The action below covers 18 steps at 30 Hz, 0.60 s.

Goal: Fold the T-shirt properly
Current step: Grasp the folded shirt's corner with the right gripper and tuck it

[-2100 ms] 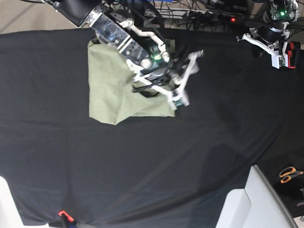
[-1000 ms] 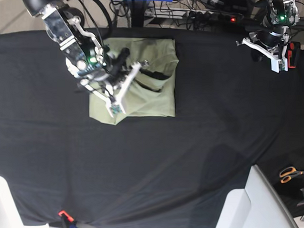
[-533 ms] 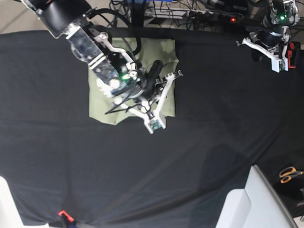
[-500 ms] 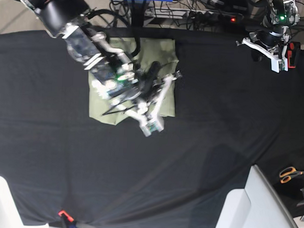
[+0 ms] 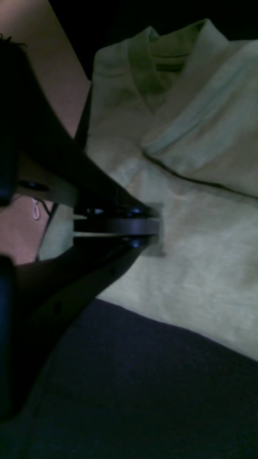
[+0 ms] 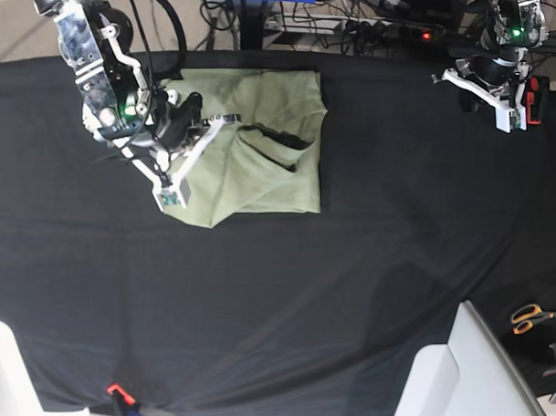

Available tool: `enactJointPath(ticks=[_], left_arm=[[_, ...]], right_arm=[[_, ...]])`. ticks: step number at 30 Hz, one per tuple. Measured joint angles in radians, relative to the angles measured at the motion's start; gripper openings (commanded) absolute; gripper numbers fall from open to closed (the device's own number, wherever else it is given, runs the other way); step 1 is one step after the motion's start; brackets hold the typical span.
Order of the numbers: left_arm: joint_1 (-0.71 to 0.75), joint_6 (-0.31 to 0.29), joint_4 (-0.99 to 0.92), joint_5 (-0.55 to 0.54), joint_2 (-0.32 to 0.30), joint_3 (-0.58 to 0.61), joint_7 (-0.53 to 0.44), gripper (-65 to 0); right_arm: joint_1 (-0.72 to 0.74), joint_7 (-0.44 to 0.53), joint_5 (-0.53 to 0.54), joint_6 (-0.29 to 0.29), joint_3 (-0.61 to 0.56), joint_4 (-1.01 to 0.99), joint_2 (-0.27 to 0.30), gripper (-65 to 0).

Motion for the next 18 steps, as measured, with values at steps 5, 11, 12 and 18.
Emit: enactJointPath(ticks=[5,11,12,18], left_arm=[[0.0,-0.001,0.0,0.0,0.0,0.0,0.0,-65.0],[0.0,-0.001,0.0,0.0,0.0,0.0,0.0,-65.0],[0.0,-0.001,0.0,0.0,-0.001,0.0,0.0,-65.0],[0.0,-0.001,0.0,0.0,0.0,0.0,0.0,-65.0]], right_arm=[[0.008,0.061,0.0,0.011,-0.003,-0.115,-0.041,-64.8],[0.074,0.077,-0.004,0.12,-0.002,-0.263,-0.105,-64.8],[0.084,0.075,-0.005,0.12,-0.002,-0.273,-0.114,-64.8],[0.156,0.066,-0.004,0.12,-0.002,-0.277,-0.145,-64.8]])
